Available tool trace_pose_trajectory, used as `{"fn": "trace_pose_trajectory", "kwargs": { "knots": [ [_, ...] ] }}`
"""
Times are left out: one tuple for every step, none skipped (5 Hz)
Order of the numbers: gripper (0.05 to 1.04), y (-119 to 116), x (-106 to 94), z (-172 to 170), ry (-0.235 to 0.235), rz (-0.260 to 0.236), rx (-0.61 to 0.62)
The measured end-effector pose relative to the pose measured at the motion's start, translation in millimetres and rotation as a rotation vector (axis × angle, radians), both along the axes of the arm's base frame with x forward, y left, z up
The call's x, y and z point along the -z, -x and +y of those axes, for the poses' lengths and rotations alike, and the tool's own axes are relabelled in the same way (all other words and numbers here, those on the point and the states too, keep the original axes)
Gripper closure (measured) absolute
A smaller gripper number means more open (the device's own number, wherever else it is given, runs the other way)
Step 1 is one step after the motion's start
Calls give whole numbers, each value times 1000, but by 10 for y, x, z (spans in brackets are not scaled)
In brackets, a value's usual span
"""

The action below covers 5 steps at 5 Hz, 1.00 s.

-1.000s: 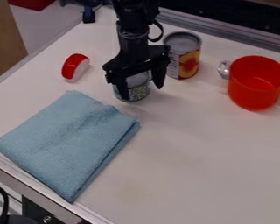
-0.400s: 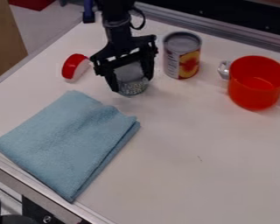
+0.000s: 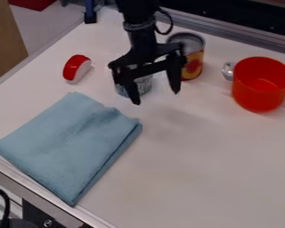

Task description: Moving a can on the middle of the table

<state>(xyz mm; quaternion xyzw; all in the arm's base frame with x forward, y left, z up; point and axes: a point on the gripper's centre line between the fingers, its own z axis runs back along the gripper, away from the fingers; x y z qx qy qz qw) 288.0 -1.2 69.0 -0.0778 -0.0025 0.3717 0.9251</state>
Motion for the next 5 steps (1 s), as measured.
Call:
{"fn": "trace_pose_trajectory", "kwargs": {
  "knots": [
    [86,107,-27,-267,-25,37,55],
    [86,172,35,-563,-71,22,164],
    [86,305,143,-763,-123,14,250],
    [86,550,130,-717,-140,-30,305],
    [85,719,154,-647,-133,-31,334]
  ]
}}
